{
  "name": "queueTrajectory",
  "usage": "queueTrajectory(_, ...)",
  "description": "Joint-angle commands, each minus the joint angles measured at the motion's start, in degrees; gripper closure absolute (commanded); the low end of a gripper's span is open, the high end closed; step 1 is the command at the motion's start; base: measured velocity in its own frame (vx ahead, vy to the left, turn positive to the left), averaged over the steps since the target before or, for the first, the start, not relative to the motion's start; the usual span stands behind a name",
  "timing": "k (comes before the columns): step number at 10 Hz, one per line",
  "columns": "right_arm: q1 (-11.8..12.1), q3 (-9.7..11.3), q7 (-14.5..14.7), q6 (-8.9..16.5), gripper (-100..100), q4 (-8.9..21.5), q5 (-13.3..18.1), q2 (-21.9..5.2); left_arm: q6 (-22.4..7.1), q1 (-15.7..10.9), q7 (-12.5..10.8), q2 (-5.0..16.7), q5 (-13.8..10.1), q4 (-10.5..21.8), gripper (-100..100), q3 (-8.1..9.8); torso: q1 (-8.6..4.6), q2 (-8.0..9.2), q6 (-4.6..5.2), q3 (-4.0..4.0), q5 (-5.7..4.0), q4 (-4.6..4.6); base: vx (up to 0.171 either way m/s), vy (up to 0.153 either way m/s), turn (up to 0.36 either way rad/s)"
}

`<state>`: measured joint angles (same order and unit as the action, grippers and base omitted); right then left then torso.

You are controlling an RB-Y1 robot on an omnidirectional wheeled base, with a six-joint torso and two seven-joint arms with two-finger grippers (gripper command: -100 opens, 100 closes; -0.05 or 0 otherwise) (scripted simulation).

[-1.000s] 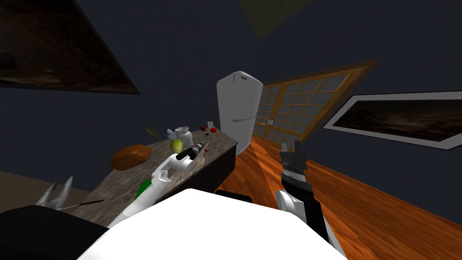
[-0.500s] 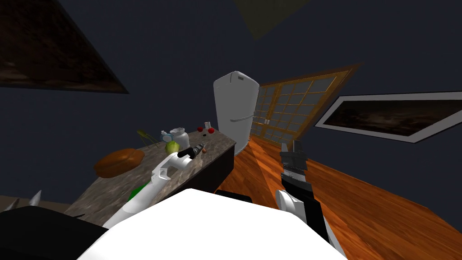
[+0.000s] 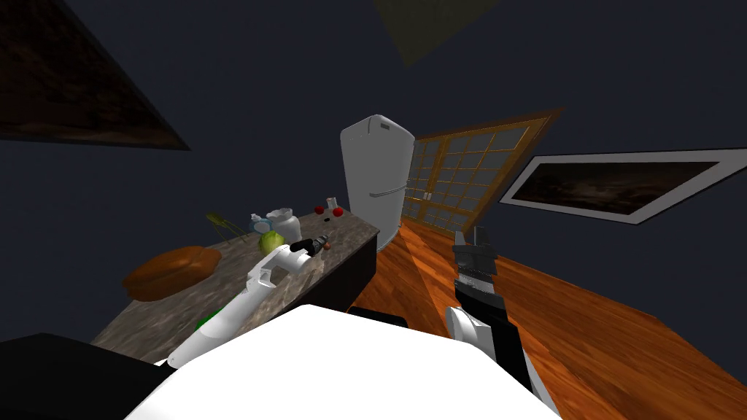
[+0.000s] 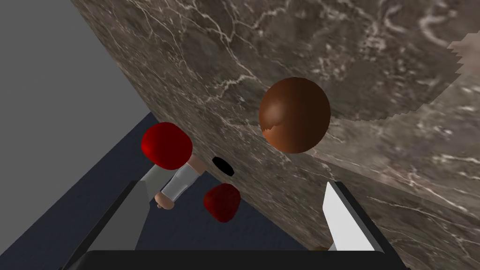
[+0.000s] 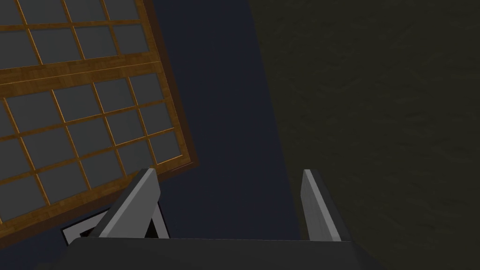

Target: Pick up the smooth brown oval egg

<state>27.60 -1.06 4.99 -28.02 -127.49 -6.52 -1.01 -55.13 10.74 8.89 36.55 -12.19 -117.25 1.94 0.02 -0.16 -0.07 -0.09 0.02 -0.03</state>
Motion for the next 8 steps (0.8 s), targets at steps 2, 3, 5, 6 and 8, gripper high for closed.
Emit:
queueTrajectory(2, 0.0, 0.0, 0.0, 0.0, 0, 0.0, 0.0, 0.0, -4.3, -0.63, -0.36, 2.03, -1.47, 1.29, -100, -0.65, 0.0, -0.01, 0.02, 0.0, 0.0, 0.0, 0.025, 0.009, -0.123)
queueTrajectory(3, 0.0, 0.0, 0.0, 0.0, 0, 0.0, 0.0, 0.0, -5.19, -0.63, -0.36, 2.03, -1.47, 1.29, -100, -0.65, 0.01, -0.05, 0.02, -0.03, 0.0, -0.01, 0.026, 0.013, -0.044)
queueTrajectory(5, 0.0, 0.0, 0.0, 0.0, 0, 0.0, 0.0, 0.0, -8.92, -1.11, -0.66, 3.38, -2.54, 2.41, -100, -1.33, 0.0, -0.04, 0.01, -0.02, 0.0, -0.01, 0.03, 0.009, -0.091)
queueTrajectory(6, 0.0, 0.0, 0.0, 0.0, 0, 0.0, 0.0, 0.0, -10.44, -1.26, -0.79, 3.87, -3.0, 2.9, -100, -1.65, 0.0, -0.06, 0.01, -0.03, 0.0, -0.01, 0.034, 0.013, -0.128)
queueTrajectory(8, 0.0, 0.0, 0.0, 0.0, 0, 0.0, 0.0, 0.0, -12.66, -1.39, -0.99, 4.49, -3.72, 3.69, -100, -2.24, 0.05, -0.1, 0.0, -0.05, 0.01, -0.02, 0.043, 0.023, -0.071)
